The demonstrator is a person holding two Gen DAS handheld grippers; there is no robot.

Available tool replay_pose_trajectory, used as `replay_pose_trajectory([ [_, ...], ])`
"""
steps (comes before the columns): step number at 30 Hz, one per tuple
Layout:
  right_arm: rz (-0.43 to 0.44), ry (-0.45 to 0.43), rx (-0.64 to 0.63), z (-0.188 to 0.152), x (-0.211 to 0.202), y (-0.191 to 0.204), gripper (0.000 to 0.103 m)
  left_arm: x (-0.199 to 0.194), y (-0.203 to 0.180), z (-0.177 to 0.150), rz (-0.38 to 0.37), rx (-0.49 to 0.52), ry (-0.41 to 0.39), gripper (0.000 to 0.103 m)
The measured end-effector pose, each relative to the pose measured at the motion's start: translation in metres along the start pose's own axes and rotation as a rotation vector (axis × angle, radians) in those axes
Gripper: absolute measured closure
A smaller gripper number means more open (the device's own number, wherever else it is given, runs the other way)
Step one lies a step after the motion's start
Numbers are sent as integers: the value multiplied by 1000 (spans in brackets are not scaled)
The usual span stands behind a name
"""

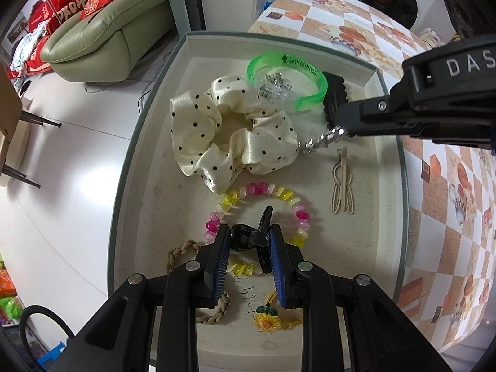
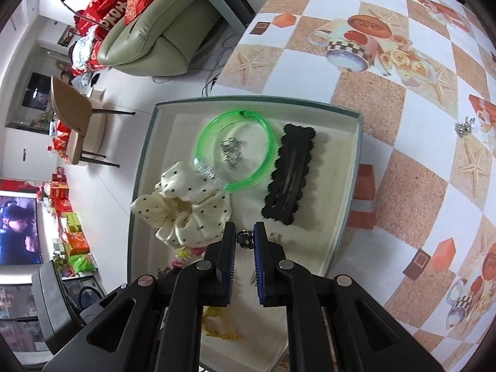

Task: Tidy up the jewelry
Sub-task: 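Open the right tool beside the black clip while the left tool releases the claw clip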

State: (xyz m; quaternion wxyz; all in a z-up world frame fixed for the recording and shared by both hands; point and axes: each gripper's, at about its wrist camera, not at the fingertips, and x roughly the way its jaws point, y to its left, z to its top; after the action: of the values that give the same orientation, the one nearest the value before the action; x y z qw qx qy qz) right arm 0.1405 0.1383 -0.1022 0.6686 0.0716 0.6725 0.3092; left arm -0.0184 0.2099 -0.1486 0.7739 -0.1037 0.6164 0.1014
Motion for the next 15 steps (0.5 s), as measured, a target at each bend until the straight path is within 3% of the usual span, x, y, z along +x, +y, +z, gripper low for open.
replay_pose_trajectory([
  [12,-30,19,34,1,12,-18,81,1,-4,4,32,2,4,73],
  [13,-30,22,34,1,13,-18,79,1,-4,4,34,0,6,73],
  [15,-37,24,32,0,14,-16,65,0,-4,4,37,1,9,73],
])
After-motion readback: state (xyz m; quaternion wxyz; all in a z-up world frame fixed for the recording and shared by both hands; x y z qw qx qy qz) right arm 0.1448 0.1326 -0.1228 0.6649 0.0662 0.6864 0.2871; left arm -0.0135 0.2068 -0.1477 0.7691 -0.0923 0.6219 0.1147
